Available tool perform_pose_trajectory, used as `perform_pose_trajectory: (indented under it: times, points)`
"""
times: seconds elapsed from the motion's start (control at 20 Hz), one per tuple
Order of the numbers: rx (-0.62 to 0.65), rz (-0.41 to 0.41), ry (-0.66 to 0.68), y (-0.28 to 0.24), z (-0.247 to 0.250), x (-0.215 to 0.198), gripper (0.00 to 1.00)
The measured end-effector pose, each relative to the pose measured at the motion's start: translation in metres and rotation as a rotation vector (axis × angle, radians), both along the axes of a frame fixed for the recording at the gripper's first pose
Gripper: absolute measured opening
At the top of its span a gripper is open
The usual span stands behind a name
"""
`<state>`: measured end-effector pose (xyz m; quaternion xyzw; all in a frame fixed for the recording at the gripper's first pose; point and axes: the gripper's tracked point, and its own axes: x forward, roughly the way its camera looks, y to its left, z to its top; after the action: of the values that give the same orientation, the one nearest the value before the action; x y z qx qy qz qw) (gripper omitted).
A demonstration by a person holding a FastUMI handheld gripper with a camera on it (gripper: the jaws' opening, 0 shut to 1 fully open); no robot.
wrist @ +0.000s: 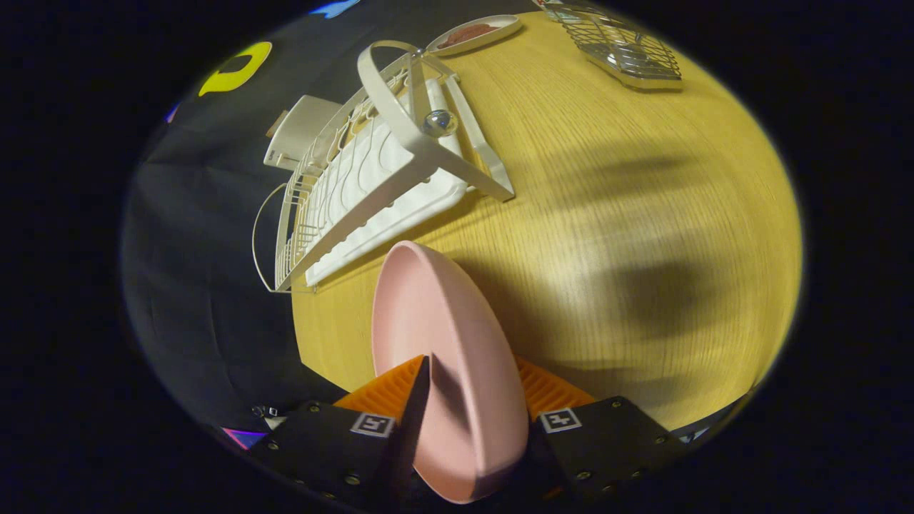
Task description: Take the plate from the dish rack, then take the spoon from the basket and place it into the plate.
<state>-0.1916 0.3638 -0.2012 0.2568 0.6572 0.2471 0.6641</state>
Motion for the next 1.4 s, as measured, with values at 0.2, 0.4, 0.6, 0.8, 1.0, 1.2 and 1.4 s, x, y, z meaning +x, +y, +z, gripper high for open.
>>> perform_pose_trajectory:
  times: [0.2, 0.4, 0.6, 0.8, 1.0, 1.2, 1.4]
  points:
    - [-0.033, -0.007, -0.022, -0.017, -0.007, 0.006, 0.68]
    - [-0.012, -0.039, -0.034, -0.035, 0.001, 0.012, 0.69]
    - [0.003, -0.136, -0.121, -0.057, 0.025, 0.039, 0.68]
    - [-0.043, -0.252, -0.302, -0.097, 0.06, 0.089, 0.68]
    - [-0.129, -0.416, -0.471, -0.149, 0.088, 0.141, 0.68]
    - [-0.183, -0.586, -0.528, -0.192, 0.095, 0.181, 0.68]
    - [-0.207, -0.696, -0.546, -0.216, 0.085, 0.214, 0.68]
